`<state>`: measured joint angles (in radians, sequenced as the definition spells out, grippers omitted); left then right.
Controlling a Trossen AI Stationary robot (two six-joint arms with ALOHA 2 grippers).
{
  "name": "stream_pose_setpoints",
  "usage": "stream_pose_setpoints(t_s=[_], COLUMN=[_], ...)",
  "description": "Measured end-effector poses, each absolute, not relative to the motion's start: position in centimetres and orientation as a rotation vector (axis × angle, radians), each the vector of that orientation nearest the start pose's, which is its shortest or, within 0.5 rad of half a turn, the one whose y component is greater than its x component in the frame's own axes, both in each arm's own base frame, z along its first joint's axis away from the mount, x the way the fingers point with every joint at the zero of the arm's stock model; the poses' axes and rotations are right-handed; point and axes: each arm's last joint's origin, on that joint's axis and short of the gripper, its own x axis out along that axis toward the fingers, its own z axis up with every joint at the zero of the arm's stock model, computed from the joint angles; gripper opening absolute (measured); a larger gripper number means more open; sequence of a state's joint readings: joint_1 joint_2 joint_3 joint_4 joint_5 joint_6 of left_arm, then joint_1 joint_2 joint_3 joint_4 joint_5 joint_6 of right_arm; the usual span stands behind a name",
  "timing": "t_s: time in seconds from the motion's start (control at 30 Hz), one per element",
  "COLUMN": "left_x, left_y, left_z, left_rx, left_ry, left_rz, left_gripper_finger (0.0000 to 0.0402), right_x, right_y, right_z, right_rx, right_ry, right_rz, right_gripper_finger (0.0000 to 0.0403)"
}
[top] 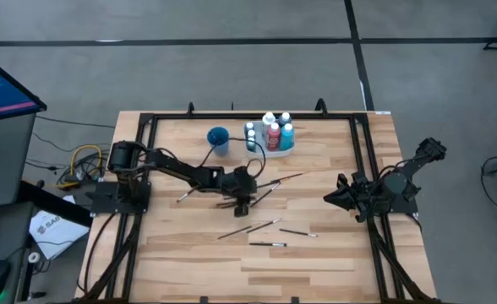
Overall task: Pick & Place Paint Supplies
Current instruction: Put the silver and black paint brush into the blue cup
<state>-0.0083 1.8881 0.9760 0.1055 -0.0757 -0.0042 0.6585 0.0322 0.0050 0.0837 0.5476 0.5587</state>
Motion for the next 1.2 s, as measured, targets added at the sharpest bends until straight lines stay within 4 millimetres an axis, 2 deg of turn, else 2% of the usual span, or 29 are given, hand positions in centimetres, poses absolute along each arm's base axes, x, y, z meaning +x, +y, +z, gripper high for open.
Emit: stream_pose_setpoints(t_s=[0.17, 0.47, 0.97, 1.07, 1.2], left_x=[36.7, 36.7, 37.0, 36.9, 36.9], left_y=[0.6, 0.2, 0.3, 0.3, 0.4], left_z=[12.8, 12.8, 10.5, 10.3, 10.2], left_rx=[0.024, 0.07, 0.055, 0.049, 0.048], left_ry=[0.806, 0.807, 0.851, 0.86, 0.868], left_rz=[0.088, 0.059, 0.034, 0.053, 0.058], left_gripper_finger=[0.0109, 0.0108, 0.0107, 0.0091, 0.0036], right_x=[8.4, 8.4, 8.4, 8.4, 8.4], right_y=[4.6, 4.6, 4.6, 4.6, 4.6], right_z=[17.0, 17.0, 17.1, 17.1, 17.1], right_rx=[0.59, 0.59, 0.591, 0.591, 0.591], right_ry=[-0.014, -0.014, -0.016, -0.016, -0.016], right_rz=[0.121, 0.121, 0.121, 0.121, 0.121], right_gripper_finger=[0.0023, 0.0024, 0.0023, 0.0023, 0.0024])
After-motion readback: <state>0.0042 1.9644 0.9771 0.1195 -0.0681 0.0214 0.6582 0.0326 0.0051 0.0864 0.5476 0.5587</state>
